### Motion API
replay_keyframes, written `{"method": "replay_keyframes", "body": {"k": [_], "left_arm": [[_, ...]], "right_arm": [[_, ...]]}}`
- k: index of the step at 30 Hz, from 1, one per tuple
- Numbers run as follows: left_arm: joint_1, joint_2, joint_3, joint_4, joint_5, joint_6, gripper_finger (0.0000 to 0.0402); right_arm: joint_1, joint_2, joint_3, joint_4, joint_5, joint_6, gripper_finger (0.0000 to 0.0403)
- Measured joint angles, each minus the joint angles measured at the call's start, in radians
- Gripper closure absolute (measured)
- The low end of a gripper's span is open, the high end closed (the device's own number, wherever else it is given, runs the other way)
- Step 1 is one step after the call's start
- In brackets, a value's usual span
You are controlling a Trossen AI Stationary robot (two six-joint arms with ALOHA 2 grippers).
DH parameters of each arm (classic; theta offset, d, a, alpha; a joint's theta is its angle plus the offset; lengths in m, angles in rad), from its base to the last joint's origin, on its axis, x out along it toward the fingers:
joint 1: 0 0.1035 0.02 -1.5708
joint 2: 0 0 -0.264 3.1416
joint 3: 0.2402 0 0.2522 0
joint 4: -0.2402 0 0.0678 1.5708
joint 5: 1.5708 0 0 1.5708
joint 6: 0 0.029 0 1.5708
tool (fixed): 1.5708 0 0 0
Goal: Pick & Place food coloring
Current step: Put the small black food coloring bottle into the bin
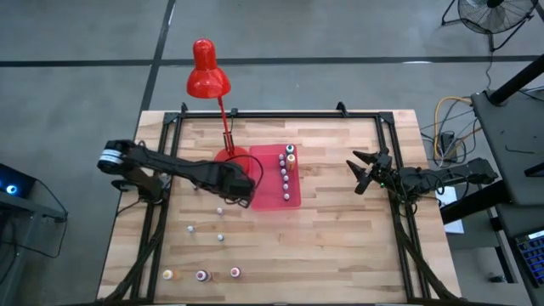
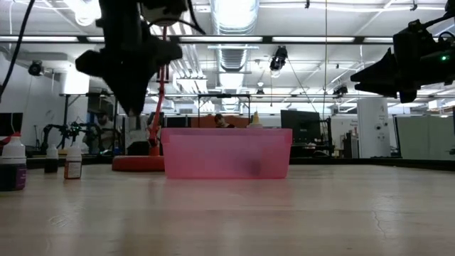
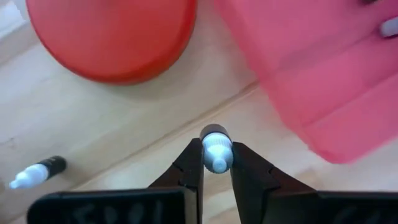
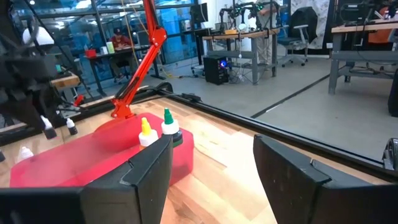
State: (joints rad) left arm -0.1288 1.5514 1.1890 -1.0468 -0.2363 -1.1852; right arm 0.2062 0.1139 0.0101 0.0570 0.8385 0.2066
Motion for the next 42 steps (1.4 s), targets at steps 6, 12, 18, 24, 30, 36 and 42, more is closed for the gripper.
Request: {"method": "replay_keyframes", "body": {"k": [6,12,18,24,30,36,42], "left_arm": [[0.037,0.002,0.12,-0.037,-0.038,0.089,0.0368],[0.131,0.053,0.223,-0.027,-0.047,0.227,0.0369],[0.221,0.156,0.332,-0.026,-0.053,0.362,0.0369],[0.267,0.284,0.45,-0.02,-0.054,0.515,0.0369],[0.282,0.384,0.512,0.018,-0.053,0.681,0.0369],[0.291,0.432,0.509,0.086,-0.05,0.776,0.0369],[0.312,0.469,0.509,0.158,-0.03,0.836,0.0369]], "right_arm": [[0.0,0.001,0.0,0.0,0.0,0.0,0.0188],[0.0,0.0,0.0,0.0,0.0,0.001,0.0188],[0.0,0.0,0.0,0.0,0.0,0.0,0.0188],[0.0,0.0,0.0,0.0,0.0,0.001,0.0188],[0.0,0.0,0.0,0.0,0.0,0.0,0.0188],[0.0,0.0,0.0,0.0,0.0,0.001,0.0188],[0.0,-0.001,0.0,0.0,0.0,0.001,0.0188]]}}
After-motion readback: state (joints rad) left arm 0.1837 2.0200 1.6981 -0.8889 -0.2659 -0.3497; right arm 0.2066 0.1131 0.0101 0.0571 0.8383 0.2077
